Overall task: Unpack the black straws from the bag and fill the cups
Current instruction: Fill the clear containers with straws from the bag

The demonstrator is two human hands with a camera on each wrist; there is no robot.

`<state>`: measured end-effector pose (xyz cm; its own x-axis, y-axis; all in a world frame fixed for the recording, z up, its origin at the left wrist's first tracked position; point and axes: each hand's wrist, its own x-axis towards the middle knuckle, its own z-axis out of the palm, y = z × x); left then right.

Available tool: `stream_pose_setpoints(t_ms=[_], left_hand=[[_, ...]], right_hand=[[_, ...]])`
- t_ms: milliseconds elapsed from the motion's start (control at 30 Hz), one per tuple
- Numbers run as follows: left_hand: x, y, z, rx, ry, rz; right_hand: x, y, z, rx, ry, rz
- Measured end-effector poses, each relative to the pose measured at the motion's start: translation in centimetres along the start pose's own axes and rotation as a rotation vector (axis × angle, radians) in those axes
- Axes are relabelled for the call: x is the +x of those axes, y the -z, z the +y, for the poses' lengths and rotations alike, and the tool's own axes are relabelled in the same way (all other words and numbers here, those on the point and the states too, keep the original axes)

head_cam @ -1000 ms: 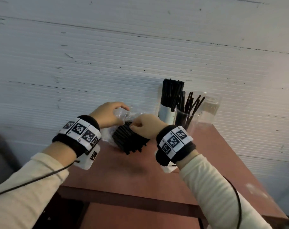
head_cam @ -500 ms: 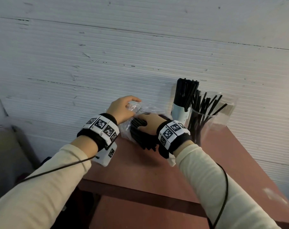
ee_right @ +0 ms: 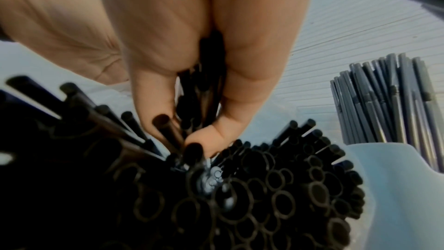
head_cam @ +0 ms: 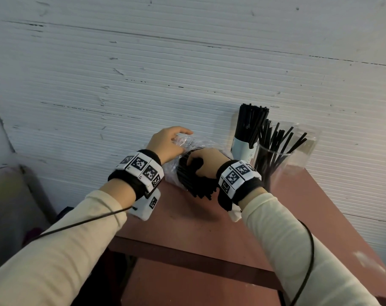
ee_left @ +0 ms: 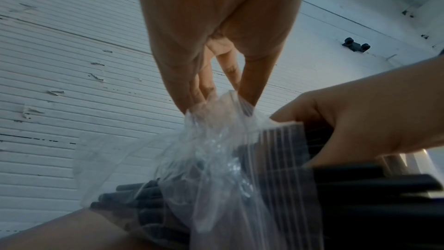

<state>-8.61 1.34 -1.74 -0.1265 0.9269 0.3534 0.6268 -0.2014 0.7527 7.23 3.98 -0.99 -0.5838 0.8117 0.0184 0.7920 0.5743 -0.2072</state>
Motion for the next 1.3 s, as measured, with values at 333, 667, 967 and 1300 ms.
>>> stream_pose_setpoints(t_ms=[333, 667, 967, 1300], left_hand=[[-0.6, 0.0, -0.2, 0.061, -0.020, -0.025], [-1.4, -2.5, 3.3, 0.437, -0.366, -0.247], [-1.4, -6.4, 6.8, 0.468, -0.429, -0.355], [-2.7, -8.0, 10.0, -0.180, -0.189, -0.225]], right_hand=[[-2.5, 1.9, 2.2, 0.168, 0.016, 0.042], [-7.4, 5.0, 4.4, 0.181, 0.045, -0.010], [-11.1, 6.7, 4.5, 0.173, 0.099, 0.017], [-13.9, 11.2, 4.1, 0.365, 0.268, 0.678]])
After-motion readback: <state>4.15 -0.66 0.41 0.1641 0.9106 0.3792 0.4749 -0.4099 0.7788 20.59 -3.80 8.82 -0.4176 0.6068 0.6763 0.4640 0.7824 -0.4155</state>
